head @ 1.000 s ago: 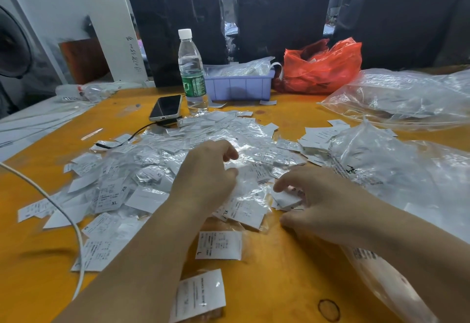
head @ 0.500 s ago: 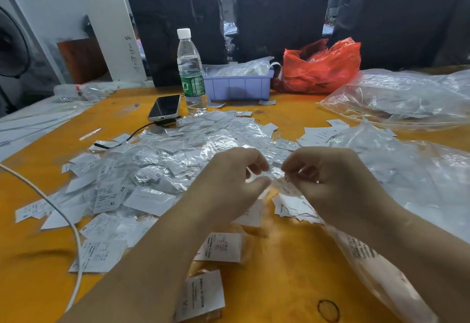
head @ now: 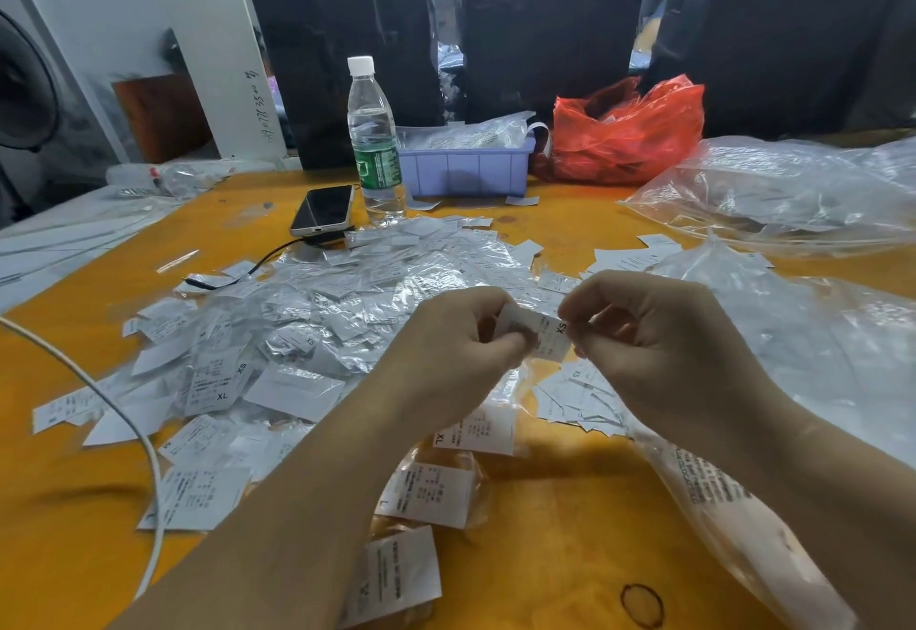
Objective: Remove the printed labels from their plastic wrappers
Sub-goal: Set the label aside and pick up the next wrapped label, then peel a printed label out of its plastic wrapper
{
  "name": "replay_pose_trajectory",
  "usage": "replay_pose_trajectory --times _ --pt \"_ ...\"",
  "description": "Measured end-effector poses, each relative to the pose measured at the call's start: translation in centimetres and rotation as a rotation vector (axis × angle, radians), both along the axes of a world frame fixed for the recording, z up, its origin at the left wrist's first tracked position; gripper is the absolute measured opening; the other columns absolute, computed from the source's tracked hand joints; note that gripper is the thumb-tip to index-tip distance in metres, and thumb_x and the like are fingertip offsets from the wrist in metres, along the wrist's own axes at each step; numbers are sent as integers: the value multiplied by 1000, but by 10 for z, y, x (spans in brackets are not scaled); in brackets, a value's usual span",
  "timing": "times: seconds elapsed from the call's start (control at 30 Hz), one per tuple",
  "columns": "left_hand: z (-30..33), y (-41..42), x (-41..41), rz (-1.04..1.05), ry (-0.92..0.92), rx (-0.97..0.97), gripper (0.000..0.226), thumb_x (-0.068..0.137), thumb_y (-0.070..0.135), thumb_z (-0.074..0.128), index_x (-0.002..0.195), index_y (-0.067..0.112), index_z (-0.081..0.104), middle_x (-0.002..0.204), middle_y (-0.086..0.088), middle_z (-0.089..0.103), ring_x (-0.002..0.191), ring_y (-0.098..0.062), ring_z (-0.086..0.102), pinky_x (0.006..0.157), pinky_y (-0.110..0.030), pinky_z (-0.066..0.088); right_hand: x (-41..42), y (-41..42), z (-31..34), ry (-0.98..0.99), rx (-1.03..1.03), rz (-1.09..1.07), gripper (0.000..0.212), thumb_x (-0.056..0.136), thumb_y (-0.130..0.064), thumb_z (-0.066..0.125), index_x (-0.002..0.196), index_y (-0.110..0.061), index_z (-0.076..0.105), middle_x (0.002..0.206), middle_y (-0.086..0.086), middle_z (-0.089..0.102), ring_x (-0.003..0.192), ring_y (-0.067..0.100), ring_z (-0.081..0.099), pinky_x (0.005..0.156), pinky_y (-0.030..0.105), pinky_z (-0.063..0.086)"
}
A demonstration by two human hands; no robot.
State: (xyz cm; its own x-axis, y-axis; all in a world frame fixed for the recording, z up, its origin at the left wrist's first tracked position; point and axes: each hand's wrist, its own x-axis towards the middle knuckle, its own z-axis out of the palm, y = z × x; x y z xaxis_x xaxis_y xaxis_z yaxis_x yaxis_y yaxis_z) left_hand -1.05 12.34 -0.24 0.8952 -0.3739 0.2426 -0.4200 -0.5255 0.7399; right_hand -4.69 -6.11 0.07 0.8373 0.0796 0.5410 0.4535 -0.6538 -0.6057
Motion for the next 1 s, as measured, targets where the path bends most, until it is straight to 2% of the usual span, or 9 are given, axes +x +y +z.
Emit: replay_pose_trajectory --times 0.2,0.3,0.43,0.53,0.63,0.7,0.8,0.9,1.0 --pt "-4 -2 -2 -24 -24 20 23 94 32 61 80 14 66 73 -3 63 64 -15 55 55 -27 41 -1 2 -1 54 -86 18 21 85 -3 68 84 -23 73 73 -6 67 61 15 62 57 43 53" --pt "-5 -3 -3 -42 -31 72 27 94 29 61 74 10 59 67 2 58 57 -8 47 52 -19 37 -4 4 0 76 -144 23 22 83 -1 66 84 -22 73 73 -7 65 65 12 61 59 43 53" --pt "-6 -6 -4 -87 -48 135 29 93 23 61 67 14 50 71 -2 62 69 -20 57 62 -39 47 -6 5 1 170 -258 7 20 86 -8 62 84 -26 71 72 -9 62 66 9 57 61 41 52" --pt "-7 -6 -3 -80 -49 143 23 93 23 60 72 14 58 72 0 62 67 -17 55 60 -36 44 -7 8 2 197 -301 -47 19 87 -12 56 85 -28 67 72 -6 61 66 13 54 60 42 49" --pt "-7 -6 -2 -75 -37 148 20 94 24 59 82 8 63 76 -3 64 70 -21 56 57 -33 41 -9 7 5 205 -330 -153 15 89 -19 51 87 -27 63 69 -7 55 60 12 49 51 31 36" --pt "-7 -6 -3 -80 -29 147 19 94 23 58 83 8 63 76 -1 65 71 -21 57 57 -33 42 -9 6 7 350 -456 -218 14 91 -22 46 90 -26 60 69 -6 54 59 12 49 49 30 33" --pt "-8 -7 -3 -74 -16 150 18 93 23 59 83 9 64 77 2 66 73 -19 60 60 -35 46 -8 6 9 599 -607 -243 12 93 -24 44 96 -25 55 82 -5 56 71 13 55 56 30 43" --pt "-11 -7 -1 -77 -13 140 17 93 24 59 83 10 64 75 3 65 65 -11 56 54 -22 40 -8 6 11 716 -550 -194 8 93 -24 43 97 -22 50 88 -2 55 74 15 54 57 30 42" --pt "-12 -7 1 -83 -13 145 17 93 25 59 85 11 65 73 7 64 62 -8 53 51 -18 38 -12 9 18 757 -497 -118 11 95 -18 43 85 -16 48 76 0 50 65 17 48 54 26 38"
